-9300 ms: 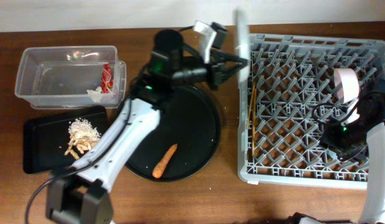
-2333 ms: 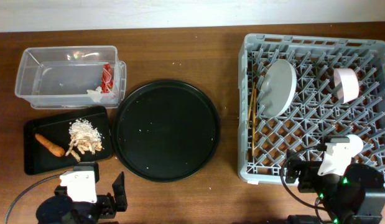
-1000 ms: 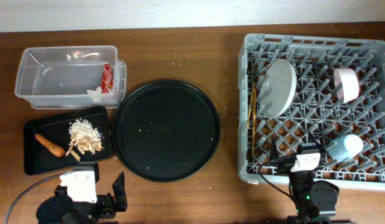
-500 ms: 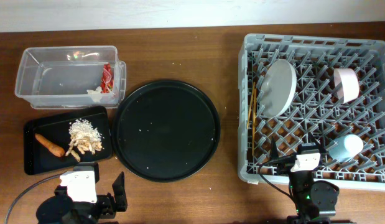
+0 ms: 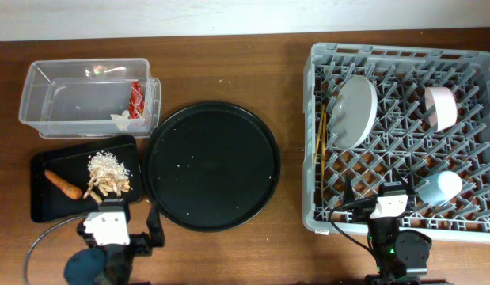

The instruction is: Sort waste into correct bins and load items into the dishwasher rack

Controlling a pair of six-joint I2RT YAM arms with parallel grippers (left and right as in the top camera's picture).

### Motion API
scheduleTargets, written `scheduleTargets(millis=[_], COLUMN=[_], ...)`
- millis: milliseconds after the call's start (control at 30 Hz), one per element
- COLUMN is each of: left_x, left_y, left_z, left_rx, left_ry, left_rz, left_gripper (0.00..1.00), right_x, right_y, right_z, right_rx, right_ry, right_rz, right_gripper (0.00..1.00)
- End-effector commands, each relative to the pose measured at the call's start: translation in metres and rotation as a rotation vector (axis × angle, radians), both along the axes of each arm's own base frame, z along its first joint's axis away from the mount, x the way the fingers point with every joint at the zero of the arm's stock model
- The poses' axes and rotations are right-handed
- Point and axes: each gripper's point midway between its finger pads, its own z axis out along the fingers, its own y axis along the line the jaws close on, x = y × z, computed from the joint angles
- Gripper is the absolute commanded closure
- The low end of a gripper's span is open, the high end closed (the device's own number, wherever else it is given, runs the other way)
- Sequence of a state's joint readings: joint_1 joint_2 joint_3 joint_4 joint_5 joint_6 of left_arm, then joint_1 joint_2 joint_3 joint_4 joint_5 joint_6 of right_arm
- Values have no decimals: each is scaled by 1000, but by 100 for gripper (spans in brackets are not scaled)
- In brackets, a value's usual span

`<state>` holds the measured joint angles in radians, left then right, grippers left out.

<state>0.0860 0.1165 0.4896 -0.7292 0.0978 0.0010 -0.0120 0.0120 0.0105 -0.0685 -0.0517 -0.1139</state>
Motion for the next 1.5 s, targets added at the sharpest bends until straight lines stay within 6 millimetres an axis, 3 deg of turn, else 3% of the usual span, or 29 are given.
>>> scheduleTargets(millis=[0, 233, 400, 1467], left_x=[14, 51, 51, 51], left_y=[-6, -7, -7, -6], left_z=[-20, -16, -46, -45], left_rx=[16, 40, 111, 112], left_ry=[-83, -398, -287, -290], left_rz=[-40, -51, -64, -64], left_gripper=[1, 1, 1, 1], right_x=[0, 0, 0, 0], right_y=[1, 1, 1, 1], right_z=[-2, -2, -2, -2], right_rx=[-6, -6, -6, -6], right_ry=[2, 2, 2, 2], right_rz=[1, 1, 1, 1], right_gripper=[2, 2, 1, 2])
